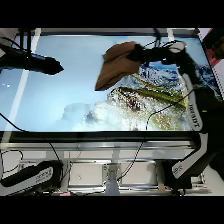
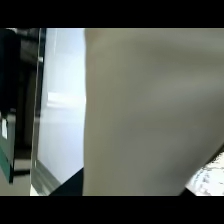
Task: Fold the clothes and pants, and hang the long-sleeved shirts on hangers.
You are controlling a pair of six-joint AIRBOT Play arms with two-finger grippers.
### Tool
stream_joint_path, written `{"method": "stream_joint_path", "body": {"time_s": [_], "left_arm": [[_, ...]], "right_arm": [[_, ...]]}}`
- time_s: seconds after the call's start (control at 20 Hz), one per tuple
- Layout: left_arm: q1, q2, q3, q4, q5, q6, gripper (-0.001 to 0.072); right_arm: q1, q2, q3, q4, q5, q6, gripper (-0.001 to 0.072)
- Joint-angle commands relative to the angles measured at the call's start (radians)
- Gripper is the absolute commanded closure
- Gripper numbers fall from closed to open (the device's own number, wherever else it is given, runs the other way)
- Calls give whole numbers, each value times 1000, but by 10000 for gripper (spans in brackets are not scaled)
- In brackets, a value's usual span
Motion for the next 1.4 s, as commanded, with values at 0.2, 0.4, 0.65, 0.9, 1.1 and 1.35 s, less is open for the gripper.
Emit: {"method": "stream_joint_path", "body": {"time_s": [0.2,0.4,0.65,0.9,1.1,1.35], "left_arm": [[6,24,0,39,6,12,691],[6,24,0,58,6,12,691],[6,57,0,68,0,13,691],[6,102,0,194,2,12,691],[6,133,0,329,26,7,691],[6,136,0,338,55,-17,691]], "right_arm": [[-425,196,0,-127,140,88,680],[-673,288,0,-226,230,95,680],[-946,361,0,-389,412,136,681],[-1089,360,-2,-857,704,127,680],[-1255,380,-3,-995,752,87,681],[-1536,447,-112,-946,752,127,681]]}}
